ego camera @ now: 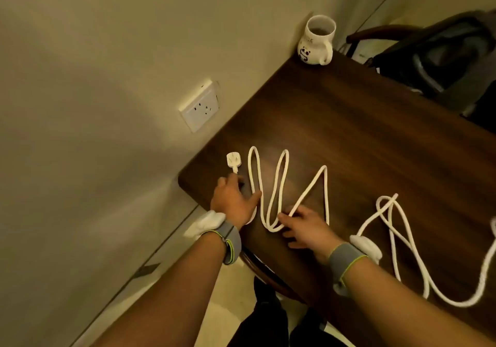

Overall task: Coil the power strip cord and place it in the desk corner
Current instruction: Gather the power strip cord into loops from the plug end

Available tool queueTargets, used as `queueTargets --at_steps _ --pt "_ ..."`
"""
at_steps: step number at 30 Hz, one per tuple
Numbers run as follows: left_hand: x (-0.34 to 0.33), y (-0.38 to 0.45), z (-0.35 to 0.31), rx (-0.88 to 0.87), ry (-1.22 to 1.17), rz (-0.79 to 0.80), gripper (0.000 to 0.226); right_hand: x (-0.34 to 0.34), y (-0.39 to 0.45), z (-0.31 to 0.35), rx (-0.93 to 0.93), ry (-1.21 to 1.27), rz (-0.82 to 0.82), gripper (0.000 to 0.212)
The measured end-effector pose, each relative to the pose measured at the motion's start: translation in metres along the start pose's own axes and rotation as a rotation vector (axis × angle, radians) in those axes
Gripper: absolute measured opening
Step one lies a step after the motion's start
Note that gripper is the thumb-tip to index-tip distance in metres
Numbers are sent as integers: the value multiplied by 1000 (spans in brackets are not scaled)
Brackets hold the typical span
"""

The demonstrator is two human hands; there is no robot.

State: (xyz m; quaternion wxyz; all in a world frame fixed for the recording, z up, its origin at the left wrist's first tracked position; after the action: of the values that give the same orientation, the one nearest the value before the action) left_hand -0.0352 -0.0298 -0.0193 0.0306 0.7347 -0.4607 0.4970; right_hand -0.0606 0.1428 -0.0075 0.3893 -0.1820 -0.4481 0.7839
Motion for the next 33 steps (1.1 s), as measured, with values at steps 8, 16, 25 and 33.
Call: queueTargets --at_steps 8,16,25,33 --pt "-3 8 -17 -82 24 33 22 -9 -3 1 22 206 -52 9" --pt "-15 -10 -42 233 -909 404 34 -7 -30 15 385 -286 -182 37" --pt "-35 -19 -69 131 -887 518 69 -14 -43 35 553 -855 -259 38" --pt "-36 -15 -71 185 -875 416 13 74 -64 -2 487 -612 -481 16"
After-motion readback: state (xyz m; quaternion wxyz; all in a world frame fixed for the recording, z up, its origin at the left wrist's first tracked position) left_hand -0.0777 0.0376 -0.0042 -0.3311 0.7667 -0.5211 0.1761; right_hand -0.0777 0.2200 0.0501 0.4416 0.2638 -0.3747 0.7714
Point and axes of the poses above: each hand's wrist, its own y-axis towards the middle knuckle, its own x-axis out of the back of the hand, z = x × y, the point moved 5 cm from there along y, towards the middle knuckle, and after that the axes turned 2 degrees about z, right-handed, at the moved point
